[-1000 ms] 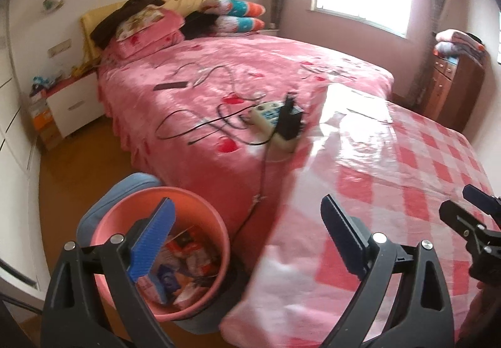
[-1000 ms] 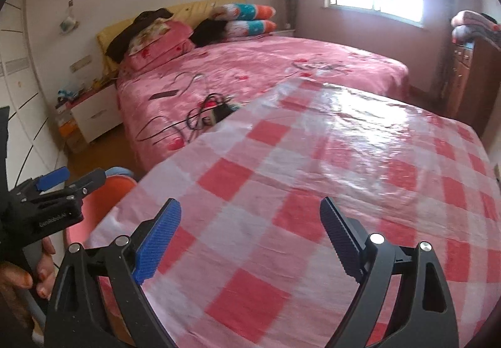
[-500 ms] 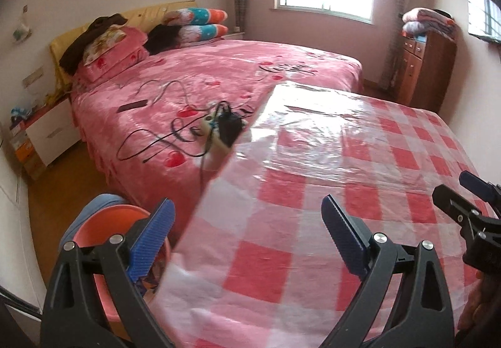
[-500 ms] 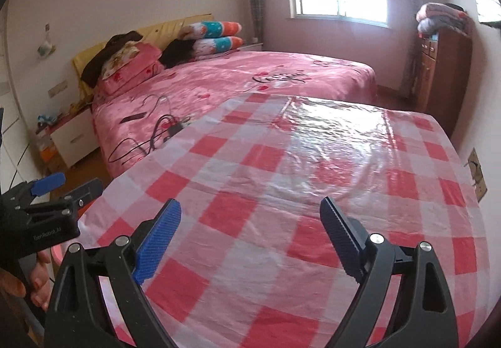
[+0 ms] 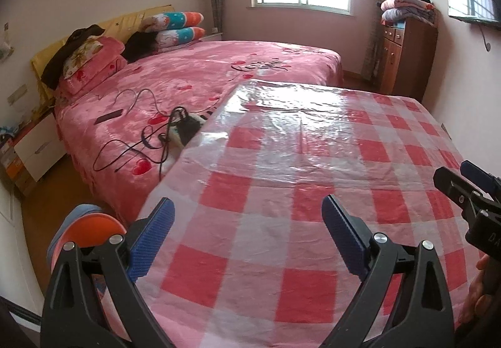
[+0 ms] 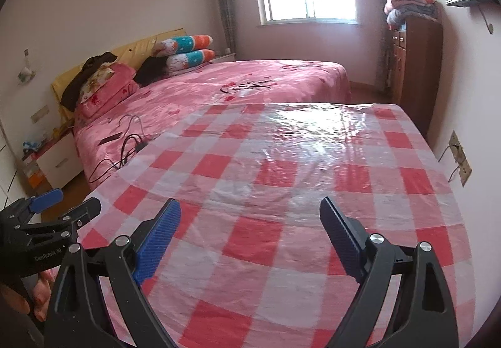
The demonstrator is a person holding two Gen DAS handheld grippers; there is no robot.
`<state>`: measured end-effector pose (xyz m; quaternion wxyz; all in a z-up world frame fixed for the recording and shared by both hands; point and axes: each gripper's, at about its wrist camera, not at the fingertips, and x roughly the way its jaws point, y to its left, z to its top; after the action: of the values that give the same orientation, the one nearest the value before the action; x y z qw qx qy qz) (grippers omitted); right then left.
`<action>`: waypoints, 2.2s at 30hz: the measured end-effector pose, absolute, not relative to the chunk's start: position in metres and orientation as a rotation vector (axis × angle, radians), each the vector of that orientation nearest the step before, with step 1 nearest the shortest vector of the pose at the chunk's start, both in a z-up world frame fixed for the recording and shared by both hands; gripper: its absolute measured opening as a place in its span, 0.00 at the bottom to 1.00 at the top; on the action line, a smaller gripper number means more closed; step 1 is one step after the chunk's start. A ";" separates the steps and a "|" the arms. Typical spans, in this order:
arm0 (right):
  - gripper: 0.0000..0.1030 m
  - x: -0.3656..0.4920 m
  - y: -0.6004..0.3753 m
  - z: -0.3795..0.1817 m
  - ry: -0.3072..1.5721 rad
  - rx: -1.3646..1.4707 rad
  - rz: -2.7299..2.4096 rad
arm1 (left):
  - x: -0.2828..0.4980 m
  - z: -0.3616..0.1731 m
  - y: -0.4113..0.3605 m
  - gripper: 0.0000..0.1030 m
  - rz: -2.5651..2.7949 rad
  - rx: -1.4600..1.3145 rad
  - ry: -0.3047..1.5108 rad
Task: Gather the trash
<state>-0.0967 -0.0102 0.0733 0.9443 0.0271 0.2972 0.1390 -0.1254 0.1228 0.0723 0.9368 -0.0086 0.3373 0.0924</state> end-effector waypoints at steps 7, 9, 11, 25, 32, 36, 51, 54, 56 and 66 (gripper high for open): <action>0.87 -0.094 -0.030 0.070 0.610 0.077 0.249 | -0.115 0.069 0.096 0.92 0.164 0.011 0.697; 0.87 -0.093 -0.034 0.070 0.609 0.080 0.237 | -0.112 0.068 0.089 0.92 0.157 0.020 0.700; 0.89 -0.093 -0.039 0.068 0.609 0.084 0.224 | -0.111 0.066 0.082 0.92 0.151 0.028 0.702; 0.90 -0.090 -0.066 0.065 0.596 0.100 0.167 | -0.095 0.059 0.047 0.92 0.128 0.071 0.726; 0.90 -0.091 -0.070 0.063 0.593 0.078 0.146 | -0.092 0.059 0.038 0.92 0.115 0.070 0.723; 0.90 -0.092 -0.073 0.062 0.591 0.080 0.143 | -0.093 0.063 0.037 0.92 0.115 0.052 0.699; 0.90 -0.089 -0.071 0.054 0.614 0.055 0.140 | -0.090 0.061 0.041 0.93 0.111 0.001 0.686; 0.90 -0.087 -0.069 0.052 0.624 0.045 0.140 | -0.087 0.059 0.042 0.93 0.113 -0.005 0.688; 0.90 -0.085 -0.068 0.049 0.633 0.040 0.139 | -0.085 0.056 0.043 0.93 0.108 -0.016 0.693; 0.90 -0.060 -0.072 0.033 0.752 0.045 0.103 | -0.059 0.037 0.045 0.93 0.124 -0.024 0.761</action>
<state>-0.0605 -0.0719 0.0332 0.9286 0.0221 0.3669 0.0500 -0.0590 0.0453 0.0367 0.9265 -0.0119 0.3713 0.0604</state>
